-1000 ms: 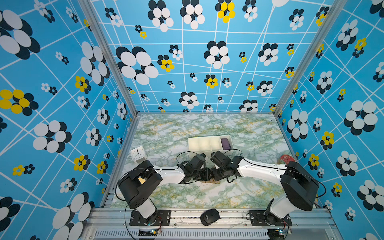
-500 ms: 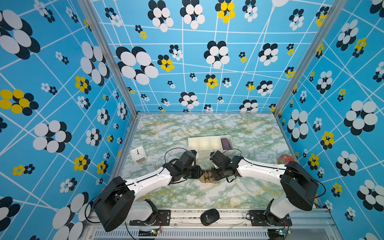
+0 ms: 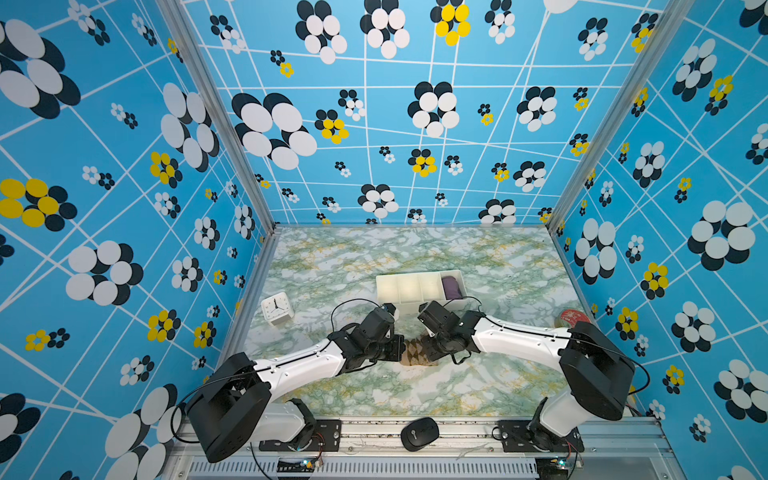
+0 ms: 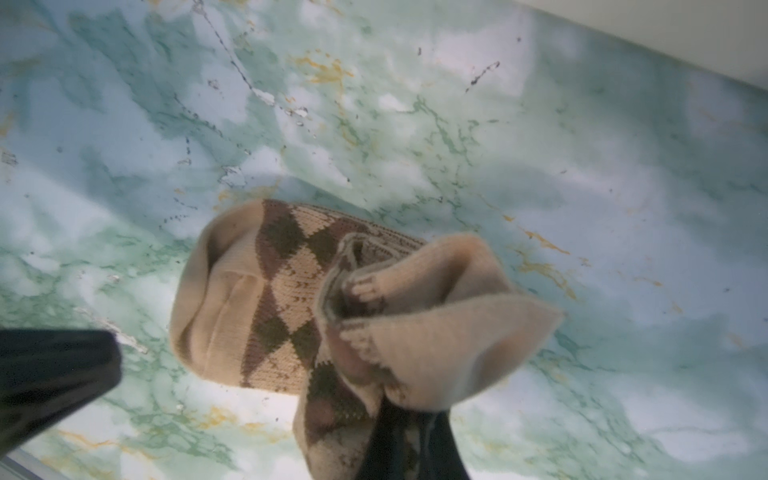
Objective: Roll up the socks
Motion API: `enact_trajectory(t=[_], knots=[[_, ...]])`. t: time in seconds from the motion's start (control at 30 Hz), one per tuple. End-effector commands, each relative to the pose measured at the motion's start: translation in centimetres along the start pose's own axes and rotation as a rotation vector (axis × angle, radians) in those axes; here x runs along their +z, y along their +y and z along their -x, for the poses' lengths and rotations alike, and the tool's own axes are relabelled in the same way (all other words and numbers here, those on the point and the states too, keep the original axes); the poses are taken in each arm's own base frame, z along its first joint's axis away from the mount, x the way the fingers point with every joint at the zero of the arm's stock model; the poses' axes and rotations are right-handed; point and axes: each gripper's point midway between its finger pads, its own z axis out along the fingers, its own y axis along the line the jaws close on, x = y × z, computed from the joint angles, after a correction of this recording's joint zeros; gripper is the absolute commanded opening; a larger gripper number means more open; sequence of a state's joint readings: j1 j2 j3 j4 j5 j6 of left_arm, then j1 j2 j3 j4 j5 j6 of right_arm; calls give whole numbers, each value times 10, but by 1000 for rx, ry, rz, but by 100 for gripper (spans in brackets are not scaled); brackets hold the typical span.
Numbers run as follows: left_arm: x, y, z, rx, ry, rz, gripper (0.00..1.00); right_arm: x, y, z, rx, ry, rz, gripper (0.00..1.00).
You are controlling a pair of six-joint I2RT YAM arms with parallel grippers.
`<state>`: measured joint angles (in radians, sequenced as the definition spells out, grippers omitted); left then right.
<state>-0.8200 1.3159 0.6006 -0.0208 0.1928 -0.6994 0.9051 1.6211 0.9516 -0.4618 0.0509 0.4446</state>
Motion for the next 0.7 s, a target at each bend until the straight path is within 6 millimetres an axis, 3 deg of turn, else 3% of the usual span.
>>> enact_trajectory(t=[0.0, 0.33, 0.67], knots=[[-1, -15, 16, 1, -96, -52, 6, 2, 2, -6, -7, 23, -3, 0], [27, -35, 20, -39, -101, -146, 7, -8, 10, 1, 10, -37, 60, 0], [41, -38, 14, -43, -71, -149, 6, -6, 14, 0, 16, -45, 91, 0]])
